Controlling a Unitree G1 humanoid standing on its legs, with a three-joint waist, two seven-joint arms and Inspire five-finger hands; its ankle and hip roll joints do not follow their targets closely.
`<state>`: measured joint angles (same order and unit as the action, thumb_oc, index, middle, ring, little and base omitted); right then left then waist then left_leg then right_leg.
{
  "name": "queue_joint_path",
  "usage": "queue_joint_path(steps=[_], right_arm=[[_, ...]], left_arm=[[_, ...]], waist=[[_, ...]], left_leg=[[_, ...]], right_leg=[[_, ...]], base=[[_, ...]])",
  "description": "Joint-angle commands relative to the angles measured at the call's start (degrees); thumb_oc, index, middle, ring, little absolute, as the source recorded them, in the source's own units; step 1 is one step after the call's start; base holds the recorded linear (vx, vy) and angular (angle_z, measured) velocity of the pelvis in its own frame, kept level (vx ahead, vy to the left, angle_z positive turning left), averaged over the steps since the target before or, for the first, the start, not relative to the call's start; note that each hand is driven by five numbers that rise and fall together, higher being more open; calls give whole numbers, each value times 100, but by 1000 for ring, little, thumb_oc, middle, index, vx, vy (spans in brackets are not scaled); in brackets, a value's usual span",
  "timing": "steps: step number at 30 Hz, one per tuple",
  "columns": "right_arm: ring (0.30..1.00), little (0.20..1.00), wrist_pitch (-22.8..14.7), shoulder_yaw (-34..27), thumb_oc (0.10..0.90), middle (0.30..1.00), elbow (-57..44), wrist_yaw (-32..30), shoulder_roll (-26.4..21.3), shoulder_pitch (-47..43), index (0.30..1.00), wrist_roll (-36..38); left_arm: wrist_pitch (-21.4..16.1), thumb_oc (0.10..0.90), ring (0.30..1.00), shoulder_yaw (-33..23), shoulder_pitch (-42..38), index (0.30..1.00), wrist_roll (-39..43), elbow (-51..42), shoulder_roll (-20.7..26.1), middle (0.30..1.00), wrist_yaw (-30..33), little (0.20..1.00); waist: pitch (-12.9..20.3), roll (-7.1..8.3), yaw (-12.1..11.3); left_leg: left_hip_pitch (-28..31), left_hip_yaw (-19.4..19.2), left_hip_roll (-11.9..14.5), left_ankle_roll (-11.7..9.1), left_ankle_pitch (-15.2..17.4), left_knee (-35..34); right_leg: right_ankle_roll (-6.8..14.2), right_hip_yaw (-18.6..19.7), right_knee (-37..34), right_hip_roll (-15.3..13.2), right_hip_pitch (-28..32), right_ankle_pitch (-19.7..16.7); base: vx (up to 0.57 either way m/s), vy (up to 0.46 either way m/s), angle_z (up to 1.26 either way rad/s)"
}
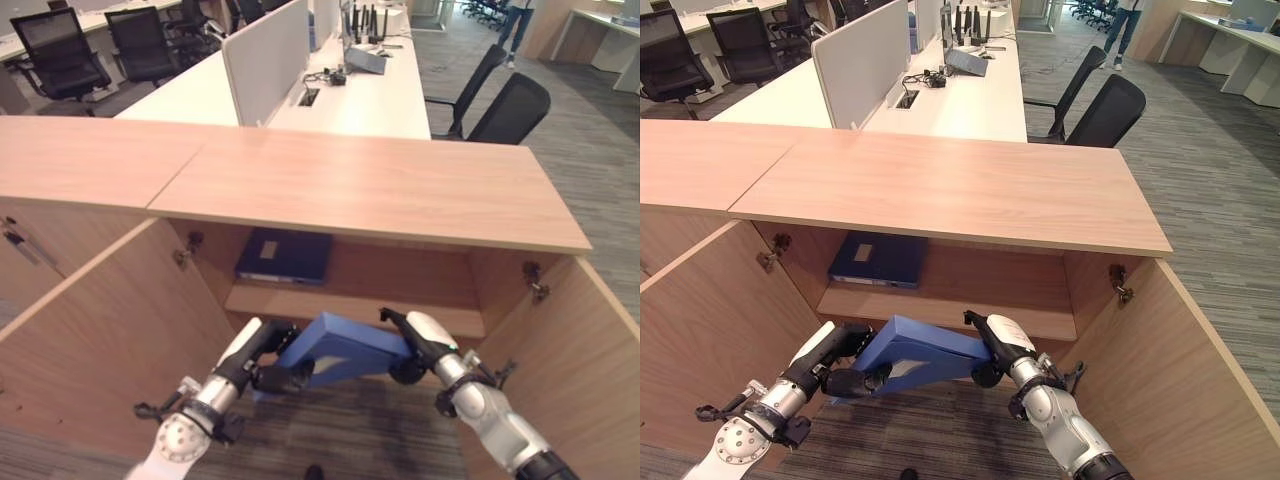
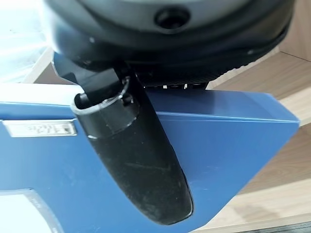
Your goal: Put the empty folder in the office cabinet
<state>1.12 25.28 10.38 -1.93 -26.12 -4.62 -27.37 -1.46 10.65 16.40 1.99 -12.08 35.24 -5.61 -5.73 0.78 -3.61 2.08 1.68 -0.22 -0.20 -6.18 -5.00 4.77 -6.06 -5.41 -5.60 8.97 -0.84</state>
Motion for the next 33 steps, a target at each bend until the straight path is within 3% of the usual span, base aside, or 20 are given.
queue_joint_path(steps=[1, 5, 6, 7, 8, 15, 18, 25, 26, 27, 28, 33], right_arm=[[900, 900, -479, 11, 800, 900, -805, -497, -7, -803, 900, -191], [900, 900, -545, 145, 800, 900, -832, -323, 60, -784, 900, 220], [829, 829, -554, 177, 753, 829, -794, -239, 71, -746, 829, 396], [684, 684, -556, 170, 656, 684, -793, -233, 66, -750, 684, 410], [300, 300, -575, 222, 400, 300, -713, -111, 95, -686, 300, 769], [300, 300, -650, 267, 400, 300, -396, 367, 251, -301, 300, 2042], [300, 300, -661, 331, 400, 300, -60, 657, 487, -78, 300, 3091], [300, 300, -601, 367, 400, 300, 22, 1072, 492, 149, 300, 3868], [300, 300, -593, 347, 400, 300, 85, 1133, 487, 200, 300, 4057], [300, 300, -566, 300, 400, 300, 121, 1181, 475, 253, 300, 4208], [300, 300, -549, 250, 400, 300, 153, 1205, 454, 318, 300, 4333], [300, 300, -395, -262, 400, 300, 530, 1098, 250, 641, 300, 4440]], left_arm=[[-711, 400, 300, -62, -718, 300, 223, -674, 161, 300, 63, 300], [-722, 400, 300, -34, -775, 300, 287, -642, 152, 300, 74, 300], [-733, 400, 300, 0, -865, 300, 296, -640, 154, 300, 84, 300], [-736, 400, 300, 10, -878, 300, 296, -630, 154, 300, 87, 300], [-784, 400, 300, 113, -997, 300, 637, -648, 94, 300, 36, 300], [-902, 400, 300, 292, -1342, 300, 1598, -931, 128, 300, -223, 300], [-882, 400, 300, 414, -1397, 300, 1990, -904, 173, 300, -393, 300], [-813, 400, 300, 488, -1334, 300, 2173, -853, 322, 300, -608, 300], [-793, 505, 458, 494, -1319, 458, 2216, -807, 332, 458, -643, 458], [-781, 737, 806, 487, -1295, 806, 2246, -774, 339, 806, -667, 806], [-760, 800, 900, 481, -1254, 900, 2280, -732, 337, 900, -679, 900], [-508, 800, 900, 404, -827, 900, 3047, 196, -123, 900, -621, 900]], waist=[[192, -1, -16], [189, 6, -11], [195, 14, 3], [193, 14, 0], [201, 18, 9], [223, 38, 53], [221, 38, 64], [222, 61, 69], [217, 71, 65], [204, 78, 63], [189, 81, 61], [22, 69, 88]], left_leg=[[394, 176, -15, 99, 1006, 0], [401, 171, -13, 97, 1005, 0], [402, 170, -10, 93, 1003, 0], [401, 172, -10, 93, 1003, 0], [404, 174, -12, 86, 1001, 0], [406, 160, -8, 55, 981, 0], [413, 127, 1, 31, 972, 0], [417, 116, 42, -23, 955, 0], [415, 121, 55, -39, 946, 0], [406, 129, 68, -54, 937, 0], [401, 140, 86, -70, 926, 0], [248, 253, 287, -210, 777, 0]], right_leg=[[57, -292, 41, -31, -45, 317], [55, -280, 41, -32, -50, 306], [53, -282, 41, -30, -51, 306], [52, -284, 41, -30, -51, 307], [54, -291, 41, -31, -48, 304], [57, -321, 41, -35, -50, 304], [61, -330, 41, -40, -46, 296], [49, -335, 41, -10, -30, 322], [42, -343, 41, 1, -26, 327], [35, -346, 41, 15, -22, 337], [26, -353, 41, 28, -12, 342], [-87, -411, 269, 174, -185, 440]], base=[[0, 0, 0], [0, 0, 0], [0, 0, 0], [0, 0, 0], [0, 0, 0], [0, 0, 0], [0, 0, 0], [3, -28, 0], [1, -64, 1], [2, -94, 2], [-3, -102, 3], [-26, -167, 8]])
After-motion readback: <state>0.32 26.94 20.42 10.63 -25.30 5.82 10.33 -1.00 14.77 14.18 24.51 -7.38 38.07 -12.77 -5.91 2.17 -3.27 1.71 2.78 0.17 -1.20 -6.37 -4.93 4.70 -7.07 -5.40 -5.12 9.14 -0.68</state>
